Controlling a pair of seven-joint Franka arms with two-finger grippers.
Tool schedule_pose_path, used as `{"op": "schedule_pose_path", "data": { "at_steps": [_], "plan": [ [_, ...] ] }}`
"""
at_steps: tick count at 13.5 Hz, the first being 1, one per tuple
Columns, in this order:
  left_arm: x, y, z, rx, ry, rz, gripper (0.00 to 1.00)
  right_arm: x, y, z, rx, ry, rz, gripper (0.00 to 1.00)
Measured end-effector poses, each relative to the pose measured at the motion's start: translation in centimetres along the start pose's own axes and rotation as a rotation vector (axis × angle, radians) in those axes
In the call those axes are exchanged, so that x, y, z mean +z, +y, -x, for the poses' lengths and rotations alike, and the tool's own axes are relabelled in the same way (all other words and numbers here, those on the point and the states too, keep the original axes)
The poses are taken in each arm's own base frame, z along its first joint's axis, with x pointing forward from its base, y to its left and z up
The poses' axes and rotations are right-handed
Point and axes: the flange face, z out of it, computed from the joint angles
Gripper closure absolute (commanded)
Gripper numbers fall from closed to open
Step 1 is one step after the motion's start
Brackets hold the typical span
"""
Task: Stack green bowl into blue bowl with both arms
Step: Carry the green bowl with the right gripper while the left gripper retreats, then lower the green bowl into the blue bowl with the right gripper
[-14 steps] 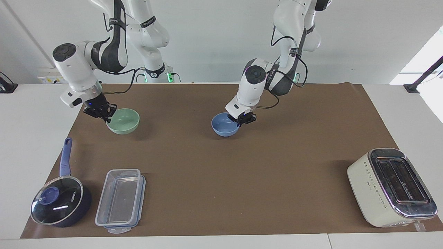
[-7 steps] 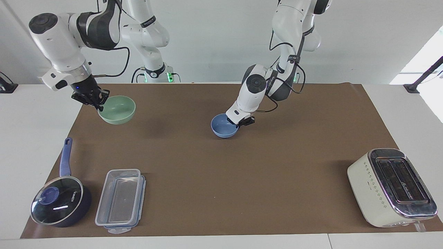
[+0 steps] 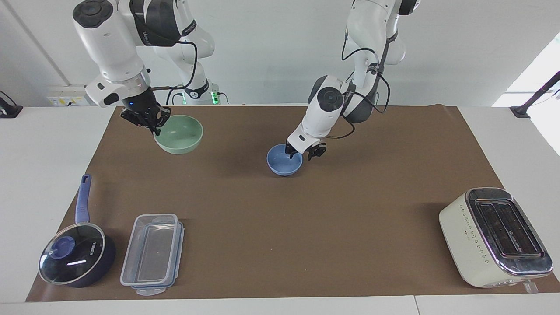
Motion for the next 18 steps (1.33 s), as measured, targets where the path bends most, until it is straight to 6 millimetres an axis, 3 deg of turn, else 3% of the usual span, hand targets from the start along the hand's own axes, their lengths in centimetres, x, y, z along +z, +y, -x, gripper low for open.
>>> {"op": "schedule_pose_path", "data": {
  "at_steps": [2, 5, 8, 10, 12, 15, 18],
  "plan": [
    [-5.7, -3.7, -1.3, -0.062, 0.020, 0.021, 0.00, 0.1, -3.2, 0.3, 0.062, -0.002, -0.005, 1.00],
    [-13.5, -13.0, -3.3, -0.103, 0.057, 0.046, 0.00, 0.6, -8.2, 0.9, 0.151, -0.019, -0.083, 1.00],
    [-17.5, -22.8, -3.9, -0.089, 0.103, 0.040, 0.00, 2.5, -13.0, 1.0, 0.219, -0.052, -0.141, 1.00],
    [-19.3, -27.2, -3.4, -0.077, 0.123, 0.002, 0.00, 4.7, -16.3, 1.1, 0.236, -0.068, -0.175, 1.00],
    [-21.3, -28.1, -2.4, -0.059, 0.104, -0.056, 0.00, 7.3, -18.8, 1.5, 0.229, -0.091, -0.193, 1.00],
    [-25.7, -27.5, -0.6, -0.042, 0.064, -0.126, 0.00, 11.5, -22.0, 3.2, 0.191, -0.100, -0.194, 1.00],
    [-29.0, -27.6, 1.4, -0.044, 0.030, -0.165, 0.00, 13.9, -23.6, 4.3, 0.172, -0.082, -0.199, 1.00]
  ]
}}
